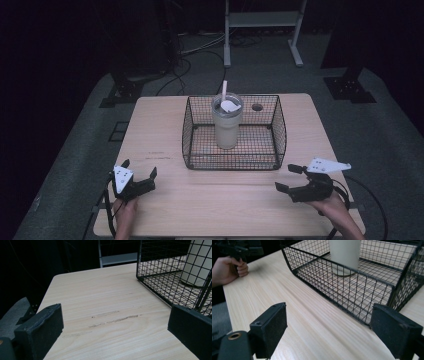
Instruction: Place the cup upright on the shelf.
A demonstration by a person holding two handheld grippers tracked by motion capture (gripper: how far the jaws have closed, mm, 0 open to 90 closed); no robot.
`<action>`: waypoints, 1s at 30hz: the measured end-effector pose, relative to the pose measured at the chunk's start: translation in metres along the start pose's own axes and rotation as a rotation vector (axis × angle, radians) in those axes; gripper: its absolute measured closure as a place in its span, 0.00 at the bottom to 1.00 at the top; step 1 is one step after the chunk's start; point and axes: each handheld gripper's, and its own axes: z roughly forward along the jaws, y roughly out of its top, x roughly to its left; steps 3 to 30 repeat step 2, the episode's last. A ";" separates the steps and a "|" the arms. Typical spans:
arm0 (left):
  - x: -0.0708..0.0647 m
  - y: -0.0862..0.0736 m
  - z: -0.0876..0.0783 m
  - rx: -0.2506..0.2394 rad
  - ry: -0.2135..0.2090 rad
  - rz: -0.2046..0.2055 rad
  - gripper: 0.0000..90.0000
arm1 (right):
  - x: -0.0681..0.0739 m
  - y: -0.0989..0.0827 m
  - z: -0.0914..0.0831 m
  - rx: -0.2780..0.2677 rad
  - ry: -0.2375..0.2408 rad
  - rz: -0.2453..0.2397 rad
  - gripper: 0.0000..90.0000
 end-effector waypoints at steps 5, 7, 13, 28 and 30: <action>0.000 0.000 0.000 -0.001 -0.001 0.001 0.00 | 0.003 -0.011 -0.002 -0.026 -0.009 0.015 0.15; 0.000 0.000 0.000 -0.001 -0.001 0.001 0.00 | 0.003 -0.011 -0.002 -0.026 -0.009 0.015 0.15; 0.000 0.000 0.000 -0.001 -0.001 0.001 0.00 | 0.003 -0.011 -0.002 -0.026 -0.009 0.015 0.15; 0.000 0.000 0.000 -0.001 -0.001 0.001 0.00 | 0.003 -0.011 -0.002 -0.026 -0.009 0.015 0.15; 0.000 0.000 0.000 -0.001 -0.001 0.001 0.00 | 0.003 -0.011 -0.002 -0.026 -0.009 0.015 0.15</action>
